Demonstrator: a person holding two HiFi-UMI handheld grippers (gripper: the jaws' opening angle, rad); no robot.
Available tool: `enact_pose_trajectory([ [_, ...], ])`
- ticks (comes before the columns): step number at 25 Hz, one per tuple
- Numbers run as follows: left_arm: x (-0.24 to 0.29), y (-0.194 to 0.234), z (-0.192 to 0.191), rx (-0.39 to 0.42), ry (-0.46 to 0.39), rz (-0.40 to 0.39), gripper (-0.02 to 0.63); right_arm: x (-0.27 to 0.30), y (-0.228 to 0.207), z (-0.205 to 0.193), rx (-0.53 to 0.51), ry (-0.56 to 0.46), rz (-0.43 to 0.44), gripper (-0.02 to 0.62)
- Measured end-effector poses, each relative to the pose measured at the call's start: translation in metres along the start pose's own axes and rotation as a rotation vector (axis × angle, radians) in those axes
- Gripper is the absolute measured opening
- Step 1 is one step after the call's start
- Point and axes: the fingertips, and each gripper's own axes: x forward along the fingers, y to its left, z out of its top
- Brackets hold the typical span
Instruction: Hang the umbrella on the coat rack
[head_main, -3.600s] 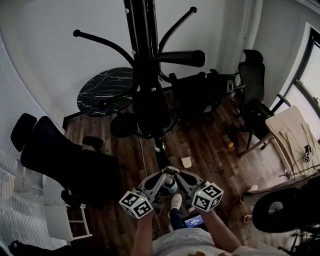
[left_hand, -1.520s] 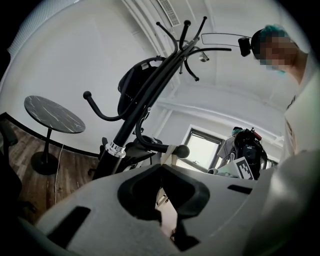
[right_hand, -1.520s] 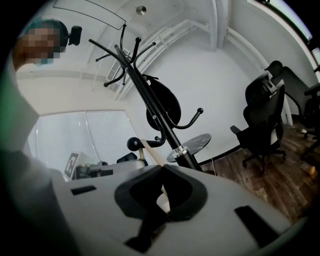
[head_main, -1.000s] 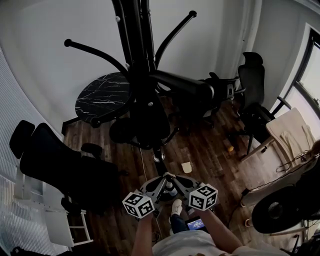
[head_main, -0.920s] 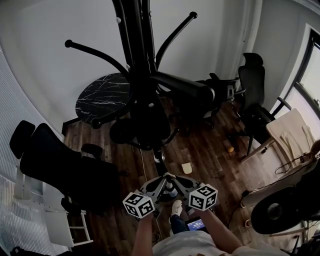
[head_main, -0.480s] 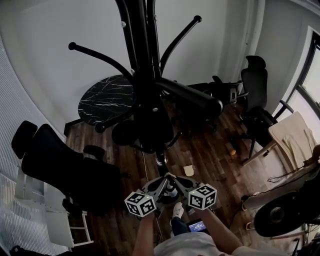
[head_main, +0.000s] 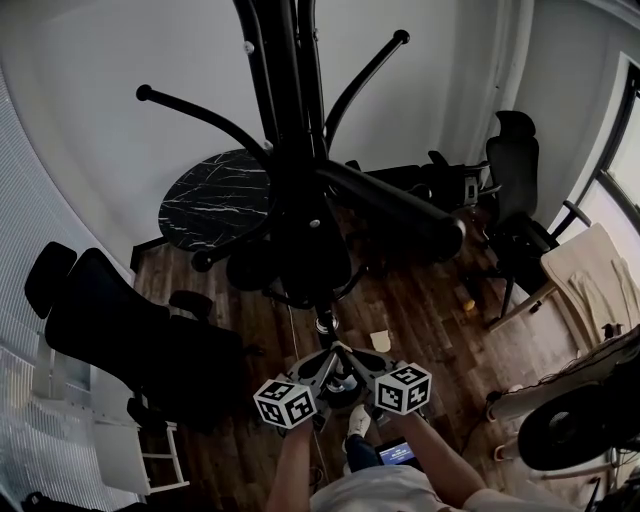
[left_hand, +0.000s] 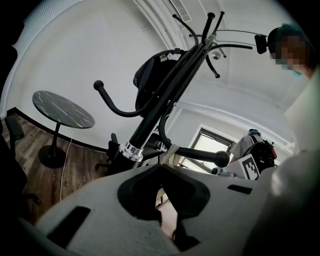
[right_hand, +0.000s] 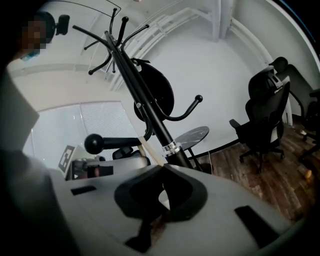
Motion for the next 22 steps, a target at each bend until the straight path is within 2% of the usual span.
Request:
enact_pose_trajectory([
  [9, 0.003, 0.009, 0.001, -0.036, -0.006, 0.039, 0.023, 0.014, -0.003, 0.000, -0.013, 0.020, -0.023, 0.015],
  [16, 0.005, 0.006, 0.000, -0.052, -0.013, 0.043, 0.023, 0.017, 0.001, -0.004, -0.104, 0.052, -0.031, 0.017],
  [22, 0.003, 0.006, 0.001, -0.044, -0.021, 0.057, 0.023, 0.017, 0.003, -0.005, -0.103, 0.044, -0.034, 0.015],
])
